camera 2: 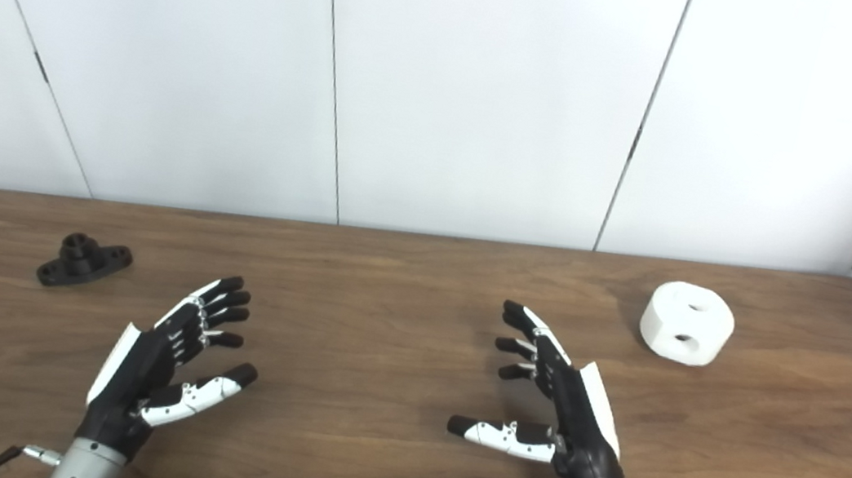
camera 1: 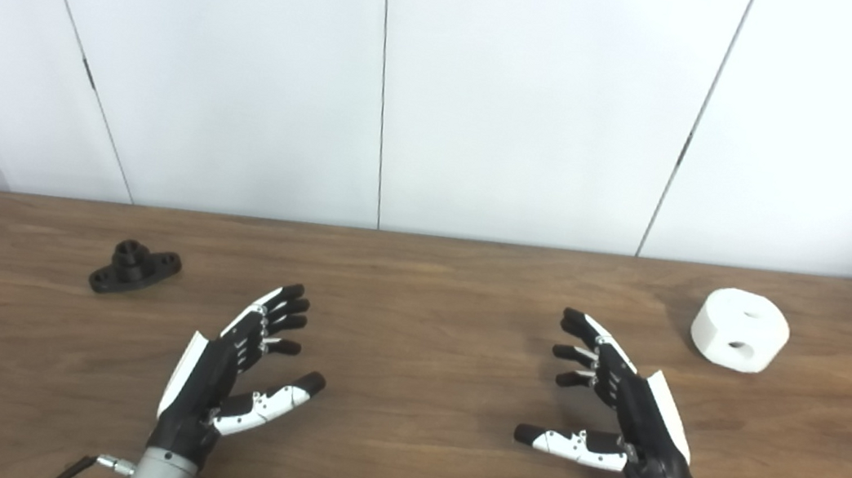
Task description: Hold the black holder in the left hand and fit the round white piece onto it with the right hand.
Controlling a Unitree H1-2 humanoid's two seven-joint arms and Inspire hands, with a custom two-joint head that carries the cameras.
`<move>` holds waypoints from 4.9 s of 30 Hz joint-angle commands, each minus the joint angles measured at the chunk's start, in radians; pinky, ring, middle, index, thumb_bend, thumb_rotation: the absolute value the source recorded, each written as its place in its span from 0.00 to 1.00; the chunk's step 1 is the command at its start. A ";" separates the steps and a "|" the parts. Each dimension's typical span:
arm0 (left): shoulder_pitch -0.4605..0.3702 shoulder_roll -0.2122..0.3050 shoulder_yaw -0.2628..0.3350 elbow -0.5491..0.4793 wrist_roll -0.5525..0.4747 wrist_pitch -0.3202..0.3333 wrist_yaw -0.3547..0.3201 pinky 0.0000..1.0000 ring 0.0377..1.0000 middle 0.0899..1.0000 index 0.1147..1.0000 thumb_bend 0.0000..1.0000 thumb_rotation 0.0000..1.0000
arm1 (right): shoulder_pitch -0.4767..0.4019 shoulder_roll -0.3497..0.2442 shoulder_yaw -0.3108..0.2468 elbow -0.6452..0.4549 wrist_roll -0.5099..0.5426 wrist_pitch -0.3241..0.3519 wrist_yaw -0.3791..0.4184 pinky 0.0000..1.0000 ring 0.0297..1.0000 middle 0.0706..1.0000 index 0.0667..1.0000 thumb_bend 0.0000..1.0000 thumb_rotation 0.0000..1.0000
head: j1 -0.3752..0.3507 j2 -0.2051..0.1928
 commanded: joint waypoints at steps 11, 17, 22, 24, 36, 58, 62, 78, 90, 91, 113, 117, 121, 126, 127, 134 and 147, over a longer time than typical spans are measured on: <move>0.002 0.007 -0.002 -0.008 -0.011 -0.016 0.003 0.71 0.81 0.84 0.87 0.70 0.20 | -0.017 -0.004 0.000 -0.036 0.008 -0.020 0.001 0.66 0.79 0.87 0.87 0.76 0.09 | -0.002 0.001; 0.000 0.007 -0.002 -0.005 -0.018 -0.017 0.000 0.70 0.81 0.84 0.88 0.69 0.18 | -0.018 -0.002 0.000 -0.037 0.006 -0.016 0.000 0.66 0.79 0.87 0.88 0.76 0.09 | -0.002 0.001; 0.002 0.007 -0.003 -0.009 -0.016 -0.011 0.000 0.70 0.82 0.84 0.87 0.69 0.19 | -0.017 -0.003 0.000 -0.038 0.006 -0.015 0.001 0.66 0.79 0.87 0.88 0.76 0.08 | -0.002 0.001; 0.001 0.007 -0.003 -0.009 -0.013 -0.011 0.001 0.69 0.82 0.84 0.87 0.70 0.19 | -0.018 -0.003 0.000 -0.036 0.008 -0.017 0.001 0.66 0.79 0.88 0.88 0.76 0.09 | -0.002 0.001; -0.004 -0.033 -0.032 0.013 0.032 -0.010 0.025 0.71 0.81 0.84 0.87 0.70 0.20 | -0.010 -0.033 -0.020 -0.039 0.043 -0.010 0.021 0.68 0.78 0.88 0.90 0.73 0.02 | 0.270 -0.052; -0.025 -0.074 -0.045 0.076 0.063 -0.080 0.073 0.64 0.77 0.80 0.80 0.68 0.06 | 0.001 -0.035 -0.023 -0.095 0.012 0.054 0.027 0.63 0.78 0.89 0.90 0.69 0.00 | 0.383 -0.131; -0.023 -0.074 -0.037 0.052 0.069 -0.069 0.080 0.60 0.71 0.75 0.77 0.67 0.04 | 0.001 -0.036 -0.024 -0.097 0.016 0.059 0.030 0.64 0.78 0.89 0.90 0.68 0.00 | 0.383 -0.131; -0.110 0.164 -0.010 -0.133 -0.022 0.196 -0.101 0.52 0.62 0.66 0.68 0.72 0.04 | -0.004 -0.044 -0.034 -0.097 0.042 0.064 0.037 0.66 0.79 0.89 0.90 0.68 0.00 | 0.414 -0.123; -0.178 0.315 0.061 -0.229 0.071 0.294 -0.097 0.55 0.68 0.73 0.73 0.73 0.00 | 0.000 -0.046 -0.034 -0.102 0.042 0.068 0.040 0.65 0.78 0.89 0.89 0.68 0.00 | 0.422 -0.120; -0.183 0.325 0.068 -0.237 0.086 0.312 -0.094 0.55 0.68 0.73 0.72 0.72 0.00 | 0.000 -0.046 -0.035 -0.102 0.043 0.069 0.041 0.65 0.79 0.89 0.90 0.68 0.00 | 0.422 -0.120; -0.309 0.447 0.191 -0.164 0.141 0.434 -0.059 0.67 0.76 0.77 0.69 0.79 0.05 | 0.008 -0.055 -0.039 -0.122 0.043 0.084 0.044 0.61 0.75 0.87 0.88 0.69 0.00 | 0.425 -0.105; -0.320 0.470 0.184 -0.127 0.180 0.416 -0.026 0.71 0.79 0.80 0.71 0.79 0.07 | 0.009 -0.054 -0.038 -0.125 0.042 0.088 0.044 0.60 0.75 0.87 0.87 0.70 0.00 | 0.425 -0.105; -0.330 0.492 0.173 -0.097 0.227 0.424 -0.015 0.71 0.79 0.81 0.72 0.80 0.08 | 0.013 -0.055 -0.036 -0.133 0.043 0.091 0.045 0.61 0.75 0.86 0.87 0.70 0.00 | 0.422 -0.100; -0.332 0.536 0.135 -0.066 0.312 0.457 -0.023 0.85 0.89 0.87 0.76 0.83 0.13 | 0.018 -0.058 -0.036 -0.140 0.044 0.095 0.045 0.61 0.75 0.86 0.87 0.70 0.00 | 0.420 -0.095; -0.333 0.542 0.130 -0.064 0.322 0.471 -0.028 0.89 0.93 0.90 0.78 0.85 0.15 | 0.018 -0.058 -0.036 -0.141 0.043 0.097 0.045 0.60 0.75 0.86 0.87 0.70 0.00 | 0.420 -0.095; -0.330 0.568 0.079 -0.033 0.448 0.533 -0.010 0.86 1.00 1.00 0.83 0.94 0.24 | 0.021 -0.060 -0.035 -0.150 0.043 0.104 0.046 0.60 0.74 0.86 0.87 0.70 0.00 | 0.418 -0.089; -0.342 0.603 -0.019 0.043 0.553 0.637 -0.072 1.00 1.00 1.00 0.85 1.00 0.36 | 0.025 -0.059 -0.034 -0.174 0.042 0.133 0.047 0.62 0.75 0.86 0.88 0.69 0.00 | 0.412 -0.077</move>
